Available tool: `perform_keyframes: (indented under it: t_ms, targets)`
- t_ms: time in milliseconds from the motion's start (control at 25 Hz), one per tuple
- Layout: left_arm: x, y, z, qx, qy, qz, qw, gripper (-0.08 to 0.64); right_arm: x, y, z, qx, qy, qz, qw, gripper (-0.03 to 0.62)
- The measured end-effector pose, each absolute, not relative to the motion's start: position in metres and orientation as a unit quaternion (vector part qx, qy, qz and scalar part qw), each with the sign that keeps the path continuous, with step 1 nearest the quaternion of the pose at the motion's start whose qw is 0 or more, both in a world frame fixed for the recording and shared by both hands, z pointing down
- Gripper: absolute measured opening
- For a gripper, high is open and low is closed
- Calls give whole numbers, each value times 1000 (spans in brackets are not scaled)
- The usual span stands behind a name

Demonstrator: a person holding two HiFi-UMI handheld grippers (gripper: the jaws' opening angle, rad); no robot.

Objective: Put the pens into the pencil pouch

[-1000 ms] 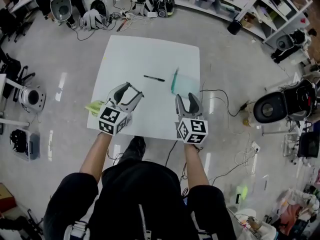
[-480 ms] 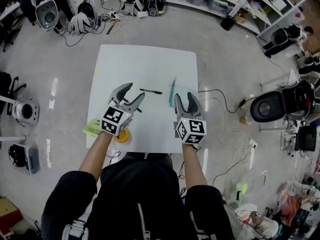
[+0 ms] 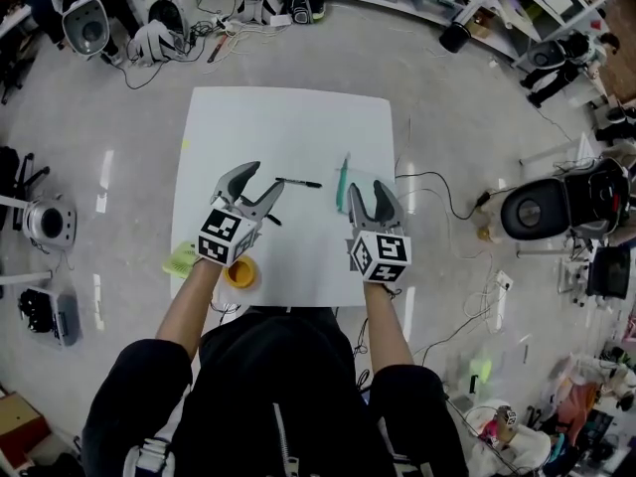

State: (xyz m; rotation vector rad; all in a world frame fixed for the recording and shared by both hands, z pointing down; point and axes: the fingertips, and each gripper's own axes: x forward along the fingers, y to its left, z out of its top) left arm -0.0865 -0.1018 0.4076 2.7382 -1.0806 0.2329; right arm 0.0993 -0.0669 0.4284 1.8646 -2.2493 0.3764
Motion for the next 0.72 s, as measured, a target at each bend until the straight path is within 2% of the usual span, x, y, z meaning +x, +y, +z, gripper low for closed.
perform_keyframes:
  t_ms: [720]
  targets:
    - [-64, -137, 465, 911, -370, 121, 135, 250, 110, -101, 510, 602, -759, 186, 163, 206]
